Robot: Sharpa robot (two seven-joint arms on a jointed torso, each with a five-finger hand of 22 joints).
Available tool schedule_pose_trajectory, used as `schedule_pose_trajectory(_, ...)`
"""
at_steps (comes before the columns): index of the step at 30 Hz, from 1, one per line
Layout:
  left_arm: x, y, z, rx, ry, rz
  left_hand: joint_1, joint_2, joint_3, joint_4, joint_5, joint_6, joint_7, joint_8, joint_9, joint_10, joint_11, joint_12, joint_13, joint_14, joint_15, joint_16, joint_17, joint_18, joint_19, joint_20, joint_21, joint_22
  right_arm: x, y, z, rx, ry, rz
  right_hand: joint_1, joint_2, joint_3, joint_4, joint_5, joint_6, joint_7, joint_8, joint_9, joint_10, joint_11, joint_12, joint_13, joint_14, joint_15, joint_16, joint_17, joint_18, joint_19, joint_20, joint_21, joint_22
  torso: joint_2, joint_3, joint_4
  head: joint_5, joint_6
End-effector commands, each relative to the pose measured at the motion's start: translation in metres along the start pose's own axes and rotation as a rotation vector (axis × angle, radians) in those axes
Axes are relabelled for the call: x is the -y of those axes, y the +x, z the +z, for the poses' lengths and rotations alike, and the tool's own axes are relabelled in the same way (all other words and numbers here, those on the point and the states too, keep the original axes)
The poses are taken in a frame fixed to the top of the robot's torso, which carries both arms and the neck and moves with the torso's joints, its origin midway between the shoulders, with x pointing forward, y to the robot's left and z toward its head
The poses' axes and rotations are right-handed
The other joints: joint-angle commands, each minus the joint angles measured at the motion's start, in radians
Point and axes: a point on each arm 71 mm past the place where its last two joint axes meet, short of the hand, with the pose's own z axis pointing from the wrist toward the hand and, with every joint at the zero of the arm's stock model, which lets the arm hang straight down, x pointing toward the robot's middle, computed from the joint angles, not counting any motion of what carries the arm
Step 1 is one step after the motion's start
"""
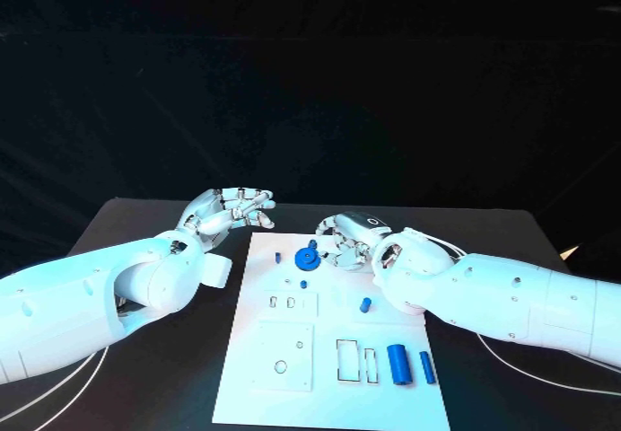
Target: Assemble the parts on the task board
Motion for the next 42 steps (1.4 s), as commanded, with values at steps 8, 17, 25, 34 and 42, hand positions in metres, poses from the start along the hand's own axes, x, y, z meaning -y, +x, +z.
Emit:
schedule_pose_trajectory(8, 0.000, 0.001, 0.000, -0.017, 0.002, -0.012, -0.002, 0.006, 0.004, 0.001, 0.003, -0.007, 0.022, -0.004, 0.001, -0.004, 0.001, -0.002, 0.001, -0.011, 0.000, -0.005, 0.001, 0.003, -0.009, 0.002, 0.004, 0.001, 0.024, -0.030, -0.033, 0.089, -0.006, 0.170, 0.019, -0.005, 0.002, -0.018, -0.015, -0.007, -0.002, -0.016, -0.003, -0.006, -0.001, -0.005, -0.004, 0.055, 0.007, -0.004, 0.057, 0.010, -0.002, 0.000, -0.003, 0.001, -0.001, 0.0006, -0.0010, -0.005, 0.003)
schedule_pose_trajectory(17, 0.000, 0.003, 0.001, -0.030, 0.007, -0.018, -0.003, 0.003, 0.003, 0.000, 0.003, -0.009, 0.022, -0.006, 0.001, -0.007, 0.001, -0.003, 0.001, -0.013, 0.001, -0.006, 0.002, 0.003, -0.010, 0.002, 0.004, 0.001, 0.072, -0.050, -0.072, 0.046, 0.020, 0.228, 0.054, 0.002, 0.030, -0.050, -0.002, 0.027, -0.001, -0.013, 0.001, 0.019, -0.001, 0.010, 0.018, 0.067, 0.006, 0.016, 0.097, -0.004, 0.038, -0.001, 0.047, 0.051, -0.007, 0.0023, -0.0089, -0.017, 0.006)
schedule_pose_trajectory(25, -0.001, 0.006, 0.002, -0.039, 0.009, -0.023, -0.003, 0.002, 0.002, 0.000, 0.003, -0.010, 0.023, -0.006, 0.001, -0.008, 0.002, -0.003, 0.001, -0.014, 0.001, -0.006, 0.002, 0.003, -0.011, 0.003, 0.004, 0.001, 0.115, -0.052, -0.097, 0.022, 0.083, 0.225, 0.055, -0.006, 0.028, -0.055, -0.003, 0.031, -0.002, -0.014, 0.001, 0.023, -0.002, 0.014, 0.022, 0.069, 0.006, 0.019, 0.103, -0.006, 0.044, -0.001, 0.055, 0.059, -0.012, 0.0048, -0.0123, -0.029, 0.002)
schedule_pose_trajectory(34, -0.002, 0.007, 0.003, -0.042, 0.008, -0.025, -0.003, 0.002, 0.002, -0.001, 0.003, -0.011, 0.023, -0.006, 0.001, -0.008, 0.002, -0.003, 0.001, -0.014, 0.001, -0.007, 0.002, 0.003, -0.011, 0.003, 0.004, 0.001, 0.141, -0.035, -0.106, -0.040, 0.150, 0.210, 0.054, -0.010, 0.027, -0.057, -0.005, 0.032, -0.003, -0.014, 0.001, 0.026, -0.002, 0.016, 0.025, 0.069, 0.006, 0.019, 0.102, -0.006, 0.043, -0.001, 0.054, 0.058, -0.015, 0.0117, -0.0143, -0.026, 0.000)
schedule_pose_trajectory(42, -0.003, 0.007, 0.003, -0.043, 0.006, -0.025, -0.003, 0.002, 0.002, -0.001, 0.003, -0.011, 0.023, -0.006, 0.001, -0.008, 0.002, -0.003, 0.001, -0.014, 0.001, -0.007, 0.002, 0.003, -0.011, 0.003, 0.004, 0.001, 0.147, -0.021, -0.104, -0.084, 0.189, 0.203, 0.045, -0.012, 0.021, -0.053, -0.014, 0.036, -0.003, -0.015, 0.001, 0.031, -0.002, 0.020, 0.029, 0.069, 0.006, 0.020, 0.104, -0.006, 0.044, -0.001, 0.055, 0.060, -0.013, 0.0095, -0.0142, -0.025, -0.001)
